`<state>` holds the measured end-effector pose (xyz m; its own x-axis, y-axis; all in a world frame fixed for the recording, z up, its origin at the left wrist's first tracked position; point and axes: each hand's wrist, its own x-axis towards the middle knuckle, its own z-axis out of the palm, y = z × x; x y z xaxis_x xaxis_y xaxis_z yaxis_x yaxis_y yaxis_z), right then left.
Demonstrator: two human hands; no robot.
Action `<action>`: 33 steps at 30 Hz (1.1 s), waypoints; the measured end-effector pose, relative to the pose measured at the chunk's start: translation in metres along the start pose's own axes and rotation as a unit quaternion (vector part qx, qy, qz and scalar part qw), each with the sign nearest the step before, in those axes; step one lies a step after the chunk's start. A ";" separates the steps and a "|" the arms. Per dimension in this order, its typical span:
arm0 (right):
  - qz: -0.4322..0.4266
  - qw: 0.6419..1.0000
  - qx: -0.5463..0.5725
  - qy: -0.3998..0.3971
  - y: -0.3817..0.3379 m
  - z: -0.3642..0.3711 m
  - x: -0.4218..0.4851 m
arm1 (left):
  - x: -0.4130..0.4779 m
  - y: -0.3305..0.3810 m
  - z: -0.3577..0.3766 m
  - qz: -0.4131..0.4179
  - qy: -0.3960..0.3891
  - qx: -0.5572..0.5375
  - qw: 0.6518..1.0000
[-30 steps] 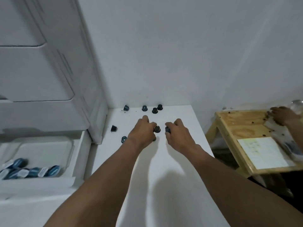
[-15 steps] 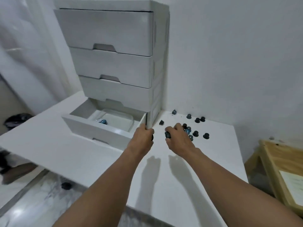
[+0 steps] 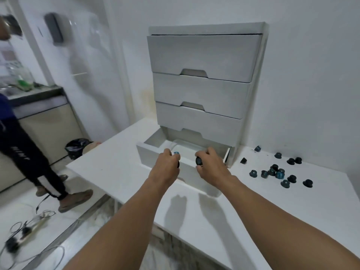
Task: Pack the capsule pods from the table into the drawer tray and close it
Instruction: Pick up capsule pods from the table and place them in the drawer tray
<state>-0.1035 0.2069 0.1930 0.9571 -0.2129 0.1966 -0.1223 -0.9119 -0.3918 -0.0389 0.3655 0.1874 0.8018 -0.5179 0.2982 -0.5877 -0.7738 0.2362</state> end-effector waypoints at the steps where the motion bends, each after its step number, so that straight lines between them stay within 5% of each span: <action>1: 0.001 1.000 0.004 0.004 -0.011 0.007 0.007 | 0.003 -0.015 -0.003 0.003 -0.002 0.002 1.000; 12: 0.033 0.999 -0.019 -0.001 -0.062 0.065 0.069 | 0.047 -0.109 0.006 0.031 -0.052 -0.014 0.998; 33: 0.114 0.992 -0.019 -0.054 0.037 0.109 0.230 | 0.237 -0.128 0.093 0.063 -0.140 -0.001 0.988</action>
<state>0.1409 0.1630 0.1257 0.9256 -0.3785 0.0078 -0.3473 -0.8572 -0.3803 0.2366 0.3079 0.1421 0.7209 -0.6905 0.0586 -0.6845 -0.6963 0.2161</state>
